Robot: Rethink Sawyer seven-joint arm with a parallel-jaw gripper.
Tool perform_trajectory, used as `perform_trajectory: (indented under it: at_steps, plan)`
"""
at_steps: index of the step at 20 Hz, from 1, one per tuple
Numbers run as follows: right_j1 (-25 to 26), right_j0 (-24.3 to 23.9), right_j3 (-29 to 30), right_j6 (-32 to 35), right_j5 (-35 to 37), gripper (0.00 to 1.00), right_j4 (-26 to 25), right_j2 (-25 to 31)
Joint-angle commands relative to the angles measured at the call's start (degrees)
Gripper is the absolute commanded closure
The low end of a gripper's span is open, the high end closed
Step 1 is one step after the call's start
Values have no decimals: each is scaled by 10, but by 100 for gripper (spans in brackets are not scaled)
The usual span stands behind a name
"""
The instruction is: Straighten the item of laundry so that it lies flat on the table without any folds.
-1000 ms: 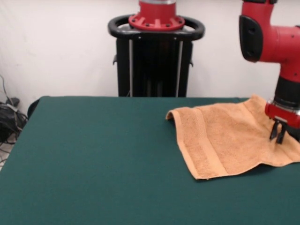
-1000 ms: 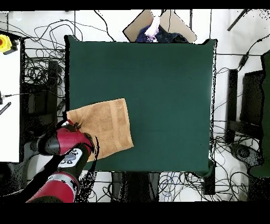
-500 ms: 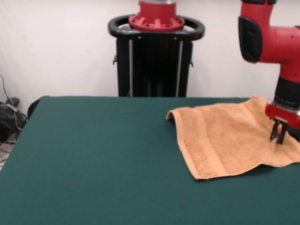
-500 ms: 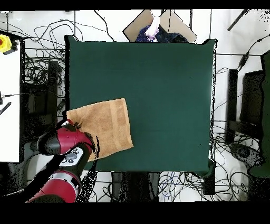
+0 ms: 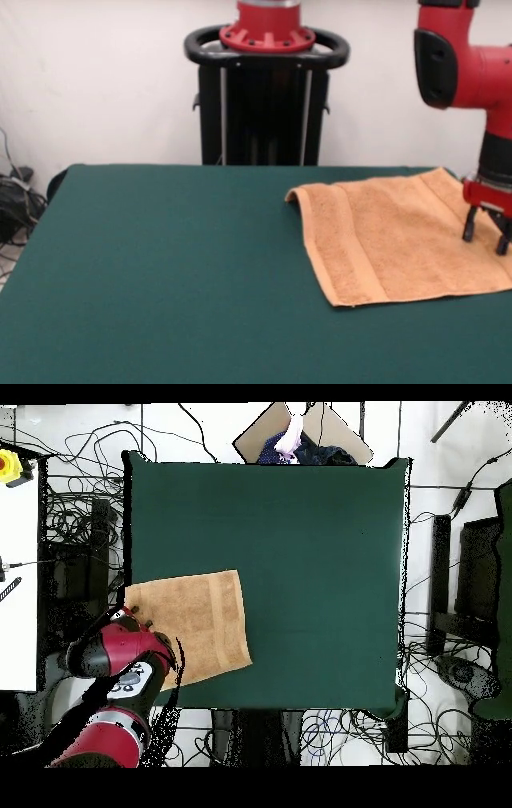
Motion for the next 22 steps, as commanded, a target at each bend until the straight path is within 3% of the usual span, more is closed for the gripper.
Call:
perform_trajectory:
  at_steps: [1,9,16,22]
  plan:
    - [87,21,-51,56,-44,0,8,57]
    - [77,-1,-8,61,-45,0,-7,60]
    - [62,-49,83,61,-123,0,-88,49]
    - [-11,-117,176,70,-131,0,-154,56]
